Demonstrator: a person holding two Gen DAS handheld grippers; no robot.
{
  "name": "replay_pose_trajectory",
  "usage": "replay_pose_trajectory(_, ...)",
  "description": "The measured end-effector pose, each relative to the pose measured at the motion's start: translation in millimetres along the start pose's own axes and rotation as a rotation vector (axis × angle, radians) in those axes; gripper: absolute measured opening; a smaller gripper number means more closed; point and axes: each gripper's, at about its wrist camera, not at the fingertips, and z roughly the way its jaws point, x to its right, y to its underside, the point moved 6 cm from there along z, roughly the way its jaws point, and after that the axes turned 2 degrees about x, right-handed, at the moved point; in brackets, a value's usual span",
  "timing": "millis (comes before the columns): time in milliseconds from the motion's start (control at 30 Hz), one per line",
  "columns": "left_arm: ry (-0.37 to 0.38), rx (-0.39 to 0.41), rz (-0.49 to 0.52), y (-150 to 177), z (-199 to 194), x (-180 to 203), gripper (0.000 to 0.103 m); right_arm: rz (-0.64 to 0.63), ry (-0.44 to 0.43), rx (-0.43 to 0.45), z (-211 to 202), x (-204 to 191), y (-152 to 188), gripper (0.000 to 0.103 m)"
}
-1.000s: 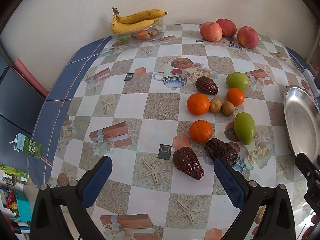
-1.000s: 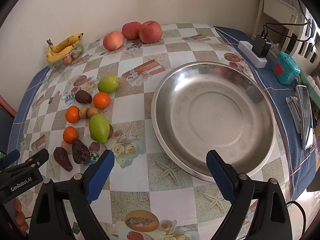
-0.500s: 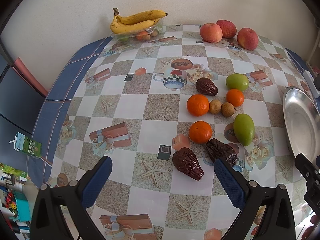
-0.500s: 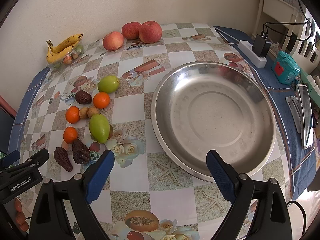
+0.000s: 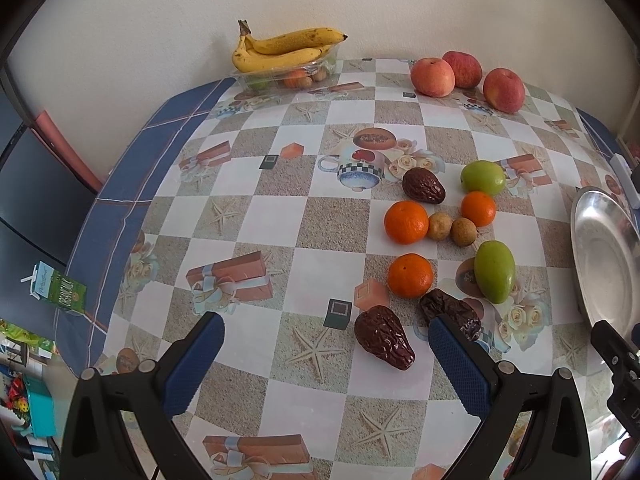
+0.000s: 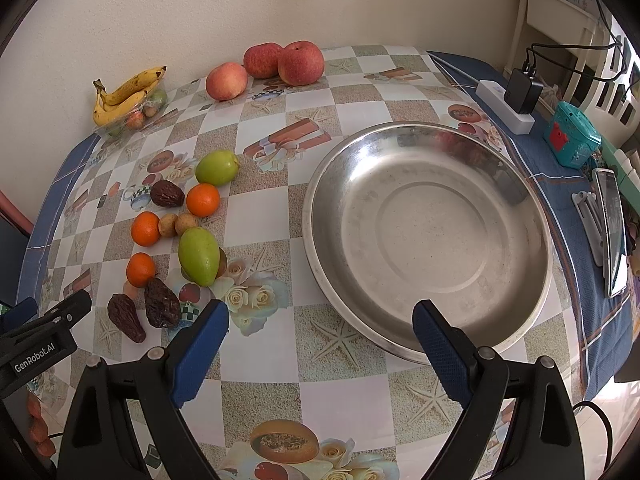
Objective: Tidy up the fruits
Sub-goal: 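Lower the right tool onto a dark date while the left tool reaches another date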
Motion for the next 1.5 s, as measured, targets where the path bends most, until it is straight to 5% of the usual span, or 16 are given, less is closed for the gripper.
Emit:
replay_pose_trajectory(467, 0.003, 0.033, 0.011, -3.0, -3.1, -1.0, 0.103, -0.002, 0.001, -0.001, -0.3, -0.4, -1.5, 0.093)
replay_pose_trajectory(867, 0.091, 0.111, -0.111, -18.9, -0.8, -16.8, 0.103, -0.022, -0.085, 0.0, 3.2, -19.9, -7.0, 0.093)
replay_pose_trajectory(1000, 0.204, 0.053, -0.176, -17.9, 5.3, -23.7, 0.103, -0.034, -0.194, 0.006, 3.5, -41.6, -15.3, 0.093)
replay_pose_trajectory(1167, 0.193, 0.008, -0.244, -13.4, 16.2, -34.6, 0.102, -0.081, -0.257, -0.001, 7.2, -69.8, -19.5, 0.092)
replay_pose_trajectory(1500, 0.34, -0.195, -0.333, 6.5, 53.1, -16.6, 0.089, -0.224, -0.293, -0.117, 35.7, -117.0, 0.0, 0.064)
